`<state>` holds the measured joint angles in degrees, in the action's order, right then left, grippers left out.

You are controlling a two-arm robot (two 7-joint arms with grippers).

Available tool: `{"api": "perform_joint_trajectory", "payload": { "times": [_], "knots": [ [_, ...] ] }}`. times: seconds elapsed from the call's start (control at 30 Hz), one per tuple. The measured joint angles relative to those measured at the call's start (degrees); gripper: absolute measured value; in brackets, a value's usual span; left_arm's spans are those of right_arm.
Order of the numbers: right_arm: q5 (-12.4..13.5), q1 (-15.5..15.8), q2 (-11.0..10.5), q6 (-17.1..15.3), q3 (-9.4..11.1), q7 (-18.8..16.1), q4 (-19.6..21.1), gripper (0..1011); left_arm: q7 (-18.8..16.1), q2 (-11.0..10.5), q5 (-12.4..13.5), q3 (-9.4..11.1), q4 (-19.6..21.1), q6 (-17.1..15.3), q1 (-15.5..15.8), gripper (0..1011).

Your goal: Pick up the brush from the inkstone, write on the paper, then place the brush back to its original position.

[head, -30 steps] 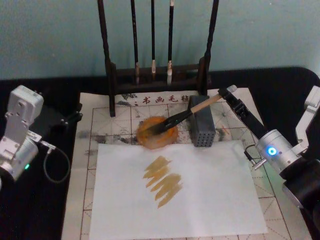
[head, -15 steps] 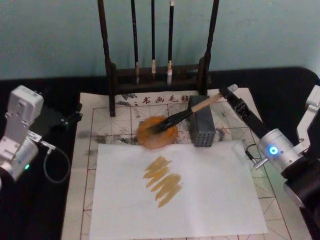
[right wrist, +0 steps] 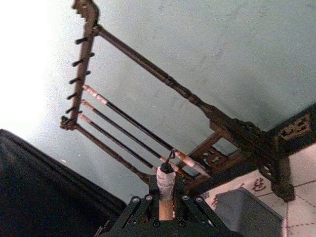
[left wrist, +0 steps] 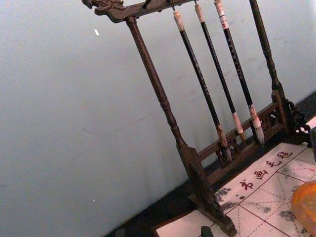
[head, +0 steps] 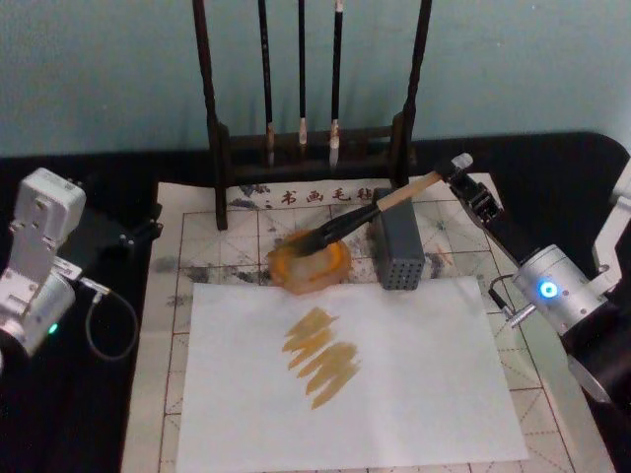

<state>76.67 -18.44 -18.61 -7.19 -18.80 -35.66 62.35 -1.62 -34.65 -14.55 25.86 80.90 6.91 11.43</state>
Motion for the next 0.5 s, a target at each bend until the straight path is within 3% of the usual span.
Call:
{"api": "perform_joint_trajectory", "payload": {
  "times": [0.5],
  "knots": [
    [0.5,2.5,-5.2,-0.7,-2.3,-1.4,6.8,181,0.0,0.0,0.0,0.0,0.0,0.0,0.0,1001]
  ]
}}
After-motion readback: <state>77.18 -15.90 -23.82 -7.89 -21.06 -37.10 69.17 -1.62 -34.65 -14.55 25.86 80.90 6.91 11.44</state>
